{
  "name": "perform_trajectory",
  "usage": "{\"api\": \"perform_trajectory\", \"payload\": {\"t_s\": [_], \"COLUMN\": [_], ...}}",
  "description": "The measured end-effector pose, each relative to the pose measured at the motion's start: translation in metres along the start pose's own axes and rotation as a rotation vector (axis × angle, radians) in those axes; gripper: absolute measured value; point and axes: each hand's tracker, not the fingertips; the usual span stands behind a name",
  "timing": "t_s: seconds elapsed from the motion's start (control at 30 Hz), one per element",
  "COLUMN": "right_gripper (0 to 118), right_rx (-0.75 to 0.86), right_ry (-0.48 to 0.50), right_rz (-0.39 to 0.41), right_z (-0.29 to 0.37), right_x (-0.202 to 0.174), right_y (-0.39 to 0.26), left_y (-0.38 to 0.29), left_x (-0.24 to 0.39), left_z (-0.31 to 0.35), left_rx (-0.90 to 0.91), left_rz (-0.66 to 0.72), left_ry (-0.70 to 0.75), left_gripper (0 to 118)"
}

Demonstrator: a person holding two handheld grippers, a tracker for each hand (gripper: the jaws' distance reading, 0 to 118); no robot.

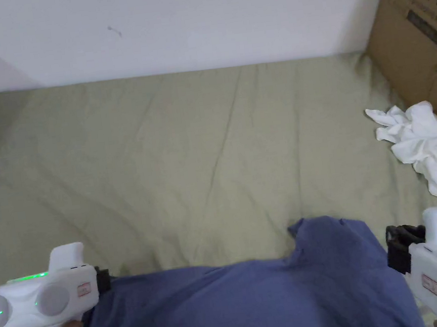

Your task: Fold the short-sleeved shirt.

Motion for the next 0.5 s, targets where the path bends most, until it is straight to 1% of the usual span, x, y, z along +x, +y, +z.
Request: {"api": "perform_trajectory", "payload": {"t_s": [0.03, 0.07, 0.1, 0.13, 0.2, 0.27, 0.3, 0.37, 0.4, 0.43, 0.47, 0.5], "right_gripper": [60, 86, 109, 114, 113, 113, 109, 107, 103, 91, 74, 50], "right_rx": [-0.022, -0.034, -0.077, -0.112, -0.151, -0.218, -0.261, -0.345, -0.345, -0.351, -0.362, -0.382], "right_ry": [0.003, 0.005, 0.008, 0.007, 0.01, 0.001, 0.006, -0.009, -0.006, -0.008, -0.009, 0.008], "right_rz": [-0.009, -0.019, -0.028, -0.039, -0.033, -0.004, -0.005, 0.0, 0.004, 0.008, 0.009, 0.016], "right_z": [-0.011, -0.024, -0.04, -0.052, -0.077, -0.102, -0.113, -0.128, -0.132, -0.134, -0.135, -0.135], "right_x": [0.004, 0.008, 0.013, 0.015, 0.019, 0.021, 0.022, 0.02, 0.02, 0.019, 0.017, 0.015], "right_y": [0.003, 0.005, 0.008, 0.009, 0.009, 0.005, 0.001, -0.008, -0.012, -0.017, -0.019, -0.022], "left_y": [0.001, 0.001, 0.0, 0.0, -0.003, -0.007, -0.008, -0.012, -0.014, -0.014, -0.015, -0.017], "left_x": [0.001, 0.002, 0.003, 0.003, 0.007, 0.008, 0.01, 0.01, 0.01, 0.009, 0.008, 0.008], "left_z": [0.011, 0.023, 0.035, 0.043, 0.063, 0.075, 0.081, 0.087, 0.089, 0.089, 0.089, 0.09], "left_rx": [0.028, 0.051, 0.071, 0.091, 0.106, 0.124, 0.129, 0.132, 0.132, 0.131, 0.129, 0.126], "left_rz": [-0.005, -0.015, -0.019, -0.019, -0.018, -0.02, -0.022, -0.021, -0.018, -0.016, -0.013, -0.01], "left_ry": [-0.007, -0.015, -0.023, -0.029, -0.039, -0.045, -0.047, -0.048, -0.049, -0.048, -0.049, -0.05], "left_gripper": [9, 9, 9, 9, 9, 9, 9, 9, 9, 9, 9, 9]}}
